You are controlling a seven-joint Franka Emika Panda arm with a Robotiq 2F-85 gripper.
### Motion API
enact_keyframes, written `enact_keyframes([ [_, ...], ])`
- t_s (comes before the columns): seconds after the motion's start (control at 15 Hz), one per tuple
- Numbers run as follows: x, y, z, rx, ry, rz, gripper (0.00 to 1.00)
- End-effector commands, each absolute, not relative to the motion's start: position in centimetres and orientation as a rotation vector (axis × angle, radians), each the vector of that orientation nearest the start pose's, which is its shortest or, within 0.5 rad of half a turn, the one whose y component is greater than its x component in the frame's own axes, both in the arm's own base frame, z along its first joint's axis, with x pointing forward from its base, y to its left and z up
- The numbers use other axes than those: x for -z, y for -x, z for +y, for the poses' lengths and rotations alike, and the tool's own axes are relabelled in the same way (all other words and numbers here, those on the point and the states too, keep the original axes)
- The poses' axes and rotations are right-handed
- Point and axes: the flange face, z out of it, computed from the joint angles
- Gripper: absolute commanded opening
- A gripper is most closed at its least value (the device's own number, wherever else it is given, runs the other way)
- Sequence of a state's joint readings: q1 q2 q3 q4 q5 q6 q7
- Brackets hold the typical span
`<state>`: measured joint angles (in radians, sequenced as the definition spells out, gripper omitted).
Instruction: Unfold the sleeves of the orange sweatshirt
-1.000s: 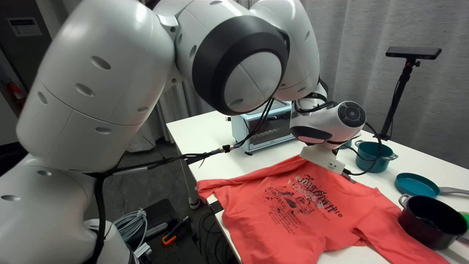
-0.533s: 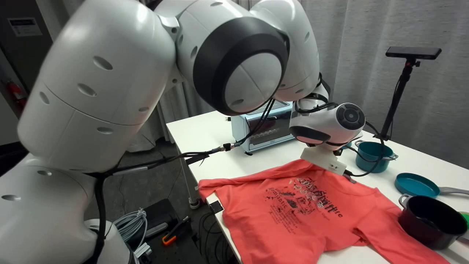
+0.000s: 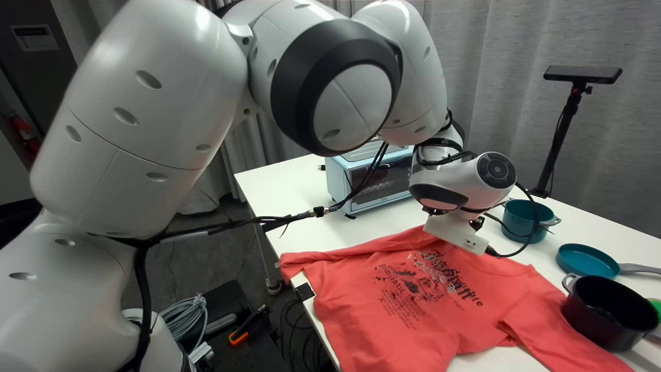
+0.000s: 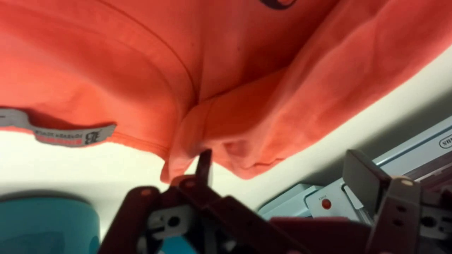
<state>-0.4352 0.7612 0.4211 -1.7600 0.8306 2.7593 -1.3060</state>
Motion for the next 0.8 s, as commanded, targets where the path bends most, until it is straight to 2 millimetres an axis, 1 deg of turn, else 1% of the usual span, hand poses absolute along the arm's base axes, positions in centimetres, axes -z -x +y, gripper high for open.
enact_keyframes([
  [0.0,-22.2,-62.9,-4.2,0.717,2.631,-0.556,1.00],
  [0.13,-24.3,-61.1,-3.1,0.716,2.638,-0.616,1.00],
  [0.27,-27.1,-59.1,-1.8,0.724,2.648,-0.663,1.00],
  [0.4,-29.9,-56.8,-1.0,0.736,2.668,-0.711,1.00],
  [0.53,-32.6,-54.7,-0.6,0.753,2.693,-0.745,1.00],
  [0.73,-36.6,-51.6,-1.2,0.793,2.726,-0.759,1.00],
])
